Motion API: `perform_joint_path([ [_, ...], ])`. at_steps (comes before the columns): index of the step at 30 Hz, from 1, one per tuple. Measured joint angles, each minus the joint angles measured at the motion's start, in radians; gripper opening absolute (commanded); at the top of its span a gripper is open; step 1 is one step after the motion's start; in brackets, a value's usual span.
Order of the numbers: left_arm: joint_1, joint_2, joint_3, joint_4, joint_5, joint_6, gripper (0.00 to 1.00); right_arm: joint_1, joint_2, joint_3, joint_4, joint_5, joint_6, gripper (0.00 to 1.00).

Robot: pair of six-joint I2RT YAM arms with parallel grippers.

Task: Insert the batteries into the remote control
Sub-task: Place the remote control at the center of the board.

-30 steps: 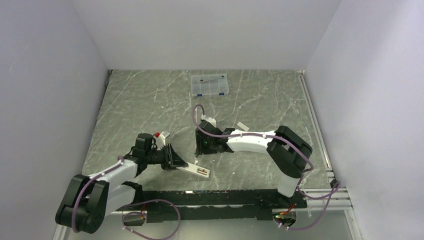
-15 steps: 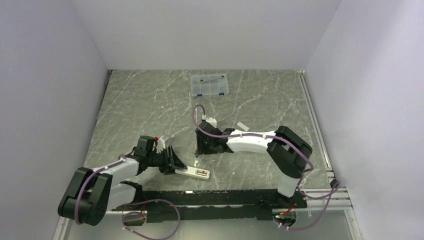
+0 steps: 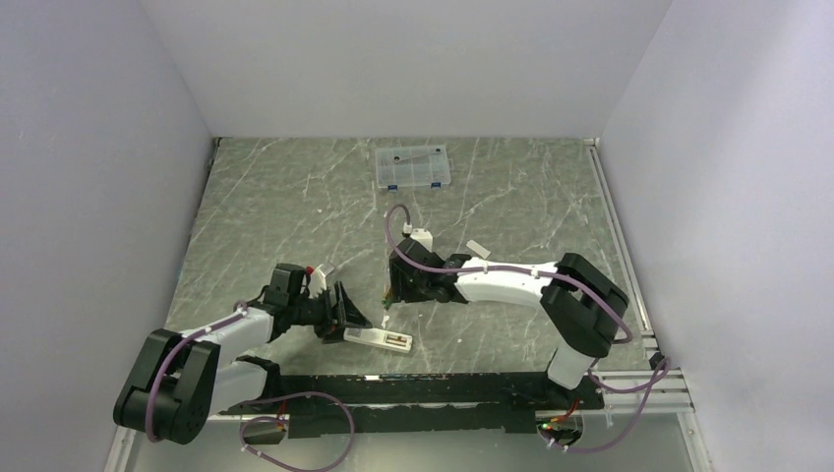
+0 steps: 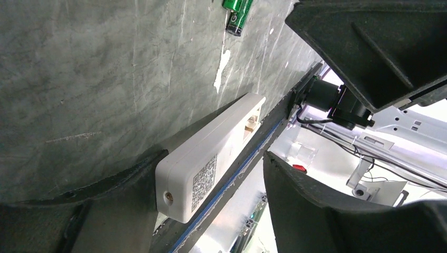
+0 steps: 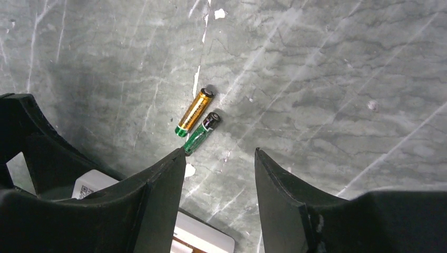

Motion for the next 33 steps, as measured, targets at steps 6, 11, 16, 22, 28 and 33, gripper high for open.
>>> perform_joint_path([
  [6, 0.000, -0.004, 0.010, -0.021, -0.005, -0.001, 0.75, -0.002, -0.058, -0.055, 0.011, 0.005, -0.001, 0.53],
  [11, 0.000, -0.024, 0.027, -0.064, -0.032, -0.012, 0.82, -0.002, -0.074, -0.067, 0.018, 0.004, -0.003, 0.53],
  [16, -0.005, -0.055, 0.054, -0.126, -0.094, -0.021, 0.86, -0.002, -0.074, -0.067, 0.018, 0.000, -0.003, 0.52],
  [22, -0.047, -0.070, 0.111, -0.224, -0.189, -0.031, 0.88, -0.002, -0.073, -0.067, 0.018, 0.000, -0.003, 0.52],
  [28, -0.103, -0.086, 0.159, -0.323, -0.309, -0.031, 0.88, -0.002, -0.073, -0.067, 0.018, 0.000, -0.003, 0.51],
  [33, -0.143, -0.087, 0.190, -0.377, -0.379, -0.031, 0.88, -0.002, -0.073, -0.067, 0.018, 0.001, -0.003, 0.51],
])
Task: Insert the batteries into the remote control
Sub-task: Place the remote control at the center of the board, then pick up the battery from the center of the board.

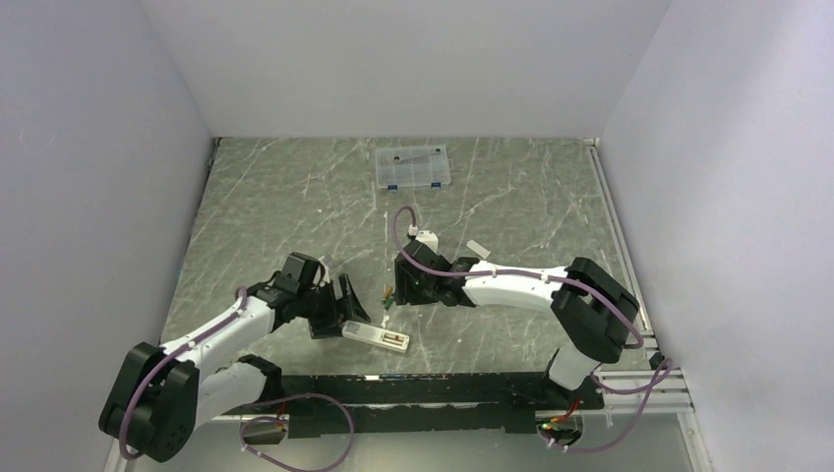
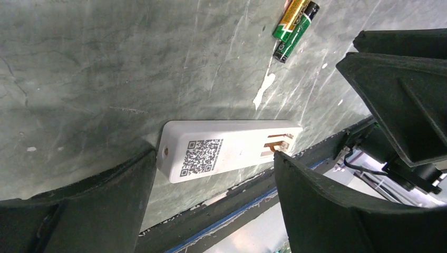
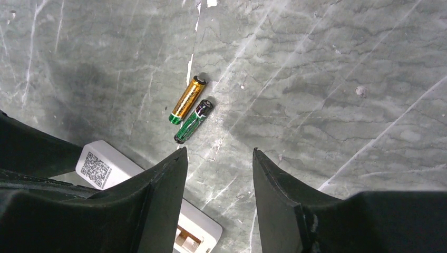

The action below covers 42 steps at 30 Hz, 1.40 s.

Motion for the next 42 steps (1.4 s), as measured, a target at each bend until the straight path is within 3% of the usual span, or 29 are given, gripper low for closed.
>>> perform_joint_path([
  [11, -0.048, -0.001, 0.040, -0.086, -0.103, 0.001, 0.88, 0.000, -0.009, -0.012, 0.001, 0.000, 0.000, 0.51],
  [19, -0.071, -0.037, 0.073, -0.178, -0.166, 0.006, 0.88, 0.000, -0.010, -0.012, 0.002, -0.005, 0.002, 0.45],
  [42, -0.077, -0.225, 0.288, -0.316, -0.113, 0.104, 0.88, 0.000, 0.121, 0.083, -0.002, -0.026, 0.091, 0.39],
])
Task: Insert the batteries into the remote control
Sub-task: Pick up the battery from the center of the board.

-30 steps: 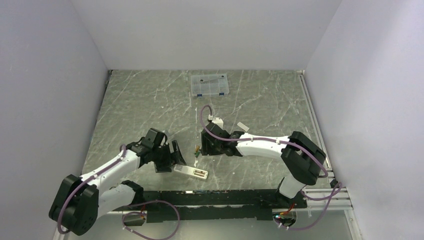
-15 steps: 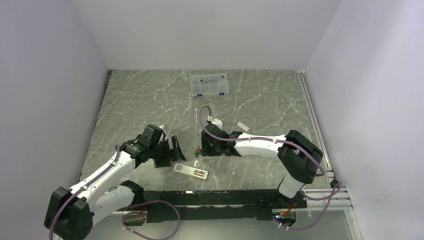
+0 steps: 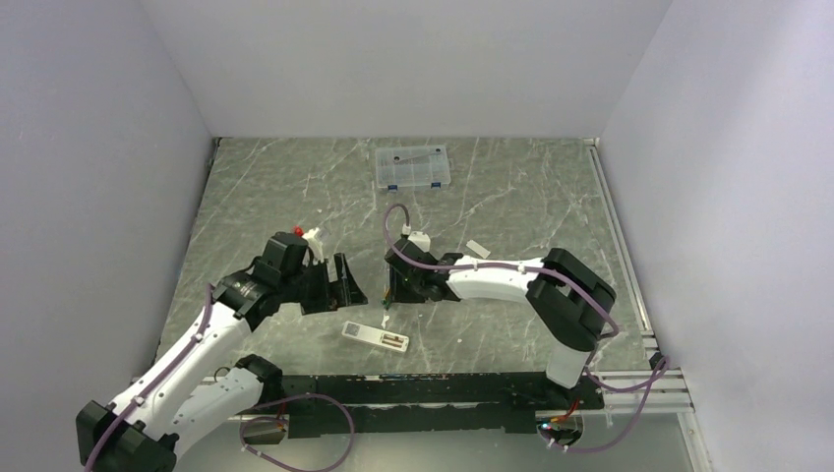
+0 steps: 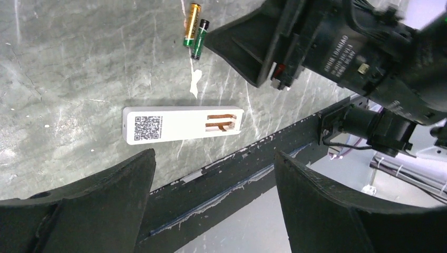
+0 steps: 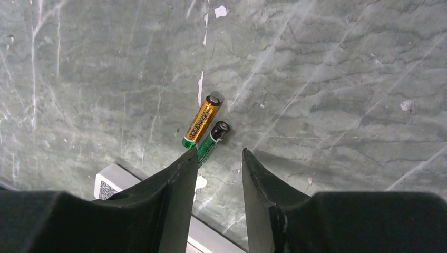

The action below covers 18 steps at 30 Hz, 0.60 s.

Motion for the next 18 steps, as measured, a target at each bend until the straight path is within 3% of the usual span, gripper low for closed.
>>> perform_joint_path([
  [18, 0.000, -0.011, 0.103, -0.091, 0.057, 0.080, 0.90, 0.000, 0.063, 0.064, -0.051, 0.030, 0.048, 0.33],
])
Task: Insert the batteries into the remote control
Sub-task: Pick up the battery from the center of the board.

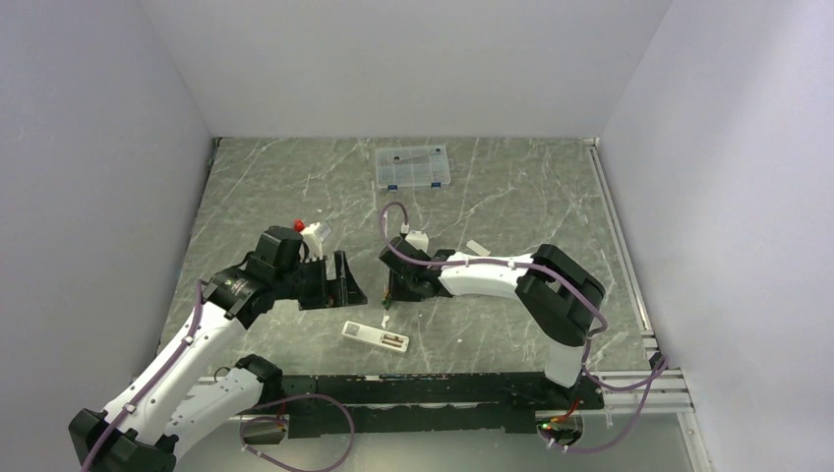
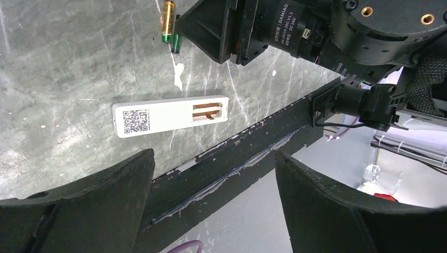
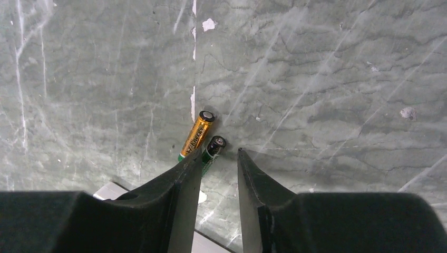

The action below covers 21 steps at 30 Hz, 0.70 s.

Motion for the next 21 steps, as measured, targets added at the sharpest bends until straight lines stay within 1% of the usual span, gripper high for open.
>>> perform_joint_path([
  [3, 0.000, 0.000, 0.000, 0.000, 0.004, 0.002, 0.90, 0.000, 0.006, 0.011, -0.017, 0.005, -0.001, 0.31],
  [16, 0.000, -0.001, 0.000, 0.003, 0.017, 0.002, 0.90, 0.008, 0.056, 0.089, -0.078, 0.024, -0.027, 0.29],
  [21, 0.000, -0.001, 0.000, 0.003, 0.024, 0.002, 0.90, 0.016, 0.061, 0.097, -0.090, 0.044, -0.037, 0.25],
])
